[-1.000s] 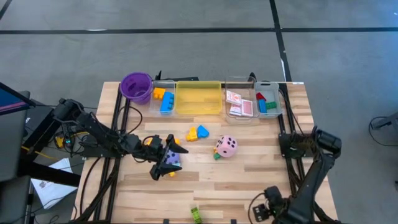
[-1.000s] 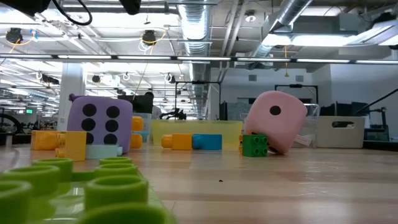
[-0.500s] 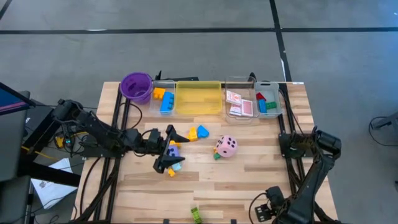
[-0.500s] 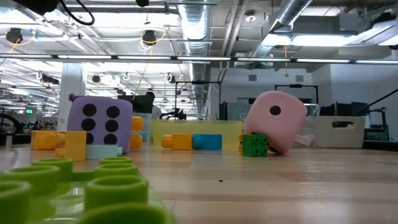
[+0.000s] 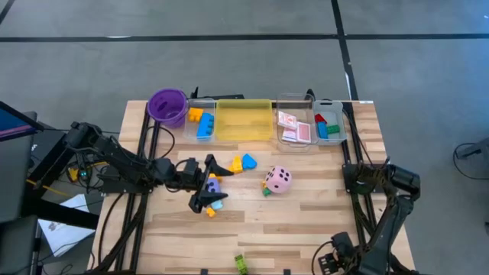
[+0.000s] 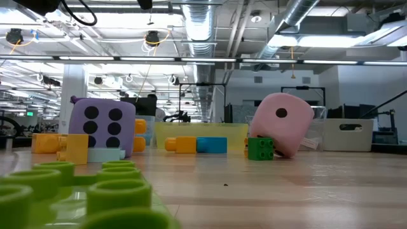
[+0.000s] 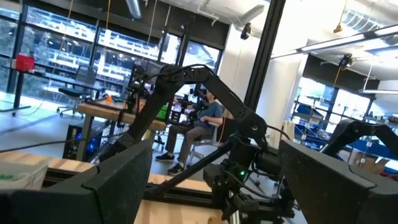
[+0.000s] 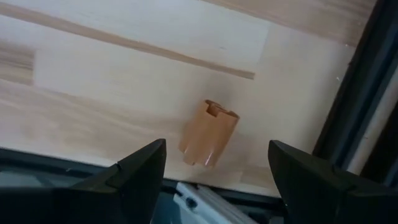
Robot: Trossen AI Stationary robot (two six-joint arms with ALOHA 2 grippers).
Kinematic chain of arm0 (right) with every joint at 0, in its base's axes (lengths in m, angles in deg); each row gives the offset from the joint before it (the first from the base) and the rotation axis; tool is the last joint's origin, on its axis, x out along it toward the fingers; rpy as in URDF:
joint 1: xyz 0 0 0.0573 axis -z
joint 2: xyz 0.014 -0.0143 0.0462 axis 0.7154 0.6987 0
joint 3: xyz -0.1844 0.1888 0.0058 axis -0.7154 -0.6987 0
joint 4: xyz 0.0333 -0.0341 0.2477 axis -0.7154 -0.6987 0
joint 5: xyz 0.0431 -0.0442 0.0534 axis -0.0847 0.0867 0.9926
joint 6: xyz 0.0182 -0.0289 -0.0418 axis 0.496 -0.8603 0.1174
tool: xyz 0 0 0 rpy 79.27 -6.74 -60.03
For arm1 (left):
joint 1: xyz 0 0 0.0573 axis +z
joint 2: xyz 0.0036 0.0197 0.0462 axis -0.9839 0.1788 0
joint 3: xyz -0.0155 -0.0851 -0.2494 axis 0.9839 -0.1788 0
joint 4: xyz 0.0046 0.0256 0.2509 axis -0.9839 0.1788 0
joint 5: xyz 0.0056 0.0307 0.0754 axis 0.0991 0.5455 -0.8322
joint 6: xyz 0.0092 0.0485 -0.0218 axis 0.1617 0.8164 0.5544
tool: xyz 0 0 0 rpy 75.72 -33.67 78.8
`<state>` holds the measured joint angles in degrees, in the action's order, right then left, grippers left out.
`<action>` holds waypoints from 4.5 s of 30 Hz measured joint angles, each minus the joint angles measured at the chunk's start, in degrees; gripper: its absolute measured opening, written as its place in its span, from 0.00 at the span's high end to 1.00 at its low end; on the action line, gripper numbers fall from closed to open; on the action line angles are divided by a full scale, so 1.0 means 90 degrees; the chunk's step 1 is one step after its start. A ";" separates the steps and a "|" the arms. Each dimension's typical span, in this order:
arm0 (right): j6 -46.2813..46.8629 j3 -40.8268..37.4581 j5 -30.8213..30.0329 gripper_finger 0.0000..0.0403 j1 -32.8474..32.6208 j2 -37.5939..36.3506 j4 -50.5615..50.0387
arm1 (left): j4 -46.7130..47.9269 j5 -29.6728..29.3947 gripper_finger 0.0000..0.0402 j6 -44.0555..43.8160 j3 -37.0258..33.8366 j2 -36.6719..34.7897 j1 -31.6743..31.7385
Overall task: Pick & Place Toys
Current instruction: Put the small brown game piece into the gray bin, then put the small green game piece into the gray bin
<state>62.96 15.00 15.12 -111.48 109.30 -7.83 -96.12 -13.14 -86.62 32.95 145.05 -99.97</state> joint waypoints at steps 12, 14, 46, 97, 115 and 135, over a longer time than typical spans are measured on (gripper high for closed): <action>-0.0104 -0.0005 0.0092 0.32 0.0054 0.0556 0.0460 | 0.0064 0.0015 0.15 -0.0141 0.0000 0.0002 0.0000; -0.0107 -0.0005 0.0092 0.32 0.0100 0.0556 0.0407 | 0.0064 0.0015 0.15 -0.0141 0.0000 0.0002 0.0000; -0.0452 -0.0003 0.0094 0.32 0.0309 0.0556 0.0652 | 0.0068 -0.0002 0.15 -0.0146 0.0000 0.0002 0.0000; -0.1136 -0.0593 -0.4740 0.69 0.1548 -0.1202 -0.2646 | 0.0589 0.0020 0.15 -0.0452 -0.0002 0.0000 0.0000; -0.5403 -0.3633 -0.6606 0.68 0.6412 -0.5590 -0.2020 | 0.0897 0.0010 0.15 -0.0770 -0.0002 0.0000 0.0011; -1.0911 -0.5064 -0.5953 0.32 0.7671 -0.6787 0.2723 | 0.1258 -0.0011 0.19 0.0304 -0.0002 0.0000 0.0669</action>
<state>-35.24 -30.57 -38.45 -42.44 48.22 16.68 -84.81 -13.24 -83.88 32.93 145.05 -93.95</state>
